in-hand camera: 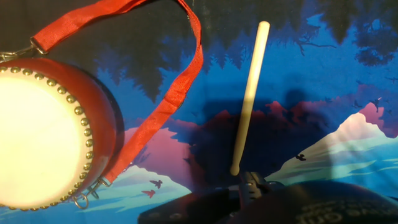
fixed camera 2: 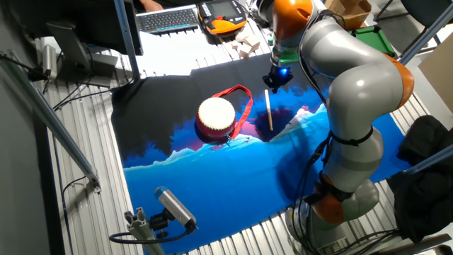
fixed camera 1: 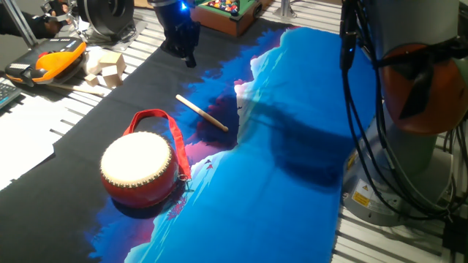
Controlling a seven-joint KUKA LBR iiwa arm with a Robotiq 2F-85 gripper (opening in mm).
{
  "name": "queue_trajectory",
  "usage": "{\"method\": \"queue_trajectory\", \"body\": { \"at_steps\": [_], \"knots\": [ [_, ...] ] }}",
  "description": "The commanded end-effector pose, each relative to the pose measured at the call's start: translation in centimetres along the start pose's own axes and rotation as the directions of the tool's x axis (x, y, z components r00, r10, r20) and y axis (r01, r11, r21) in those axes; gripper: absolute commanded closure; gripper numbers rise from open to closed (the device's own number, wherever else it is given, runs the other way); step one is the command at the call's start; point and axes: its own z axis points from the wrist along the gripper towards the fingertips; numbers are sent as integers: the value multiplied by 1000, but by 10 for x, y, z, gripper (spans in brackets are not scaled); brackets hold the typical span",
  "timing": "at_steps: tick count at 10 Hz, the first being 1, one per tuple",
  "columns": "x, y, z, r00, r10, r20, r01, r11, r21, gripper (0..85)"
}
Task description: Play the drum
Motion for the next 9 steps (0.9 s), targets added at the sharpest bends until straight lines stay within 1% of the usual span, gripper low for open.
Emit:
{"method": "queue_trajectory", "body": {
  "at_steps": [1,3,5,6,7,9],
  "knots": [
    [0,0,0,1000,3,2,-3,1000,-1,850],
    [0,0,0,1000,14,7,-14,1000,-4,850],
    [0,0,0,998,42,44,-42,999,-8,850],
    [0,0,0,997,44,58,-44,999,-6,850],
    [0,0,0,997,47,59,-47,999,-7,850],
    [0,0,0,992,86,97,-83,996,-34,850]
  ]
}}
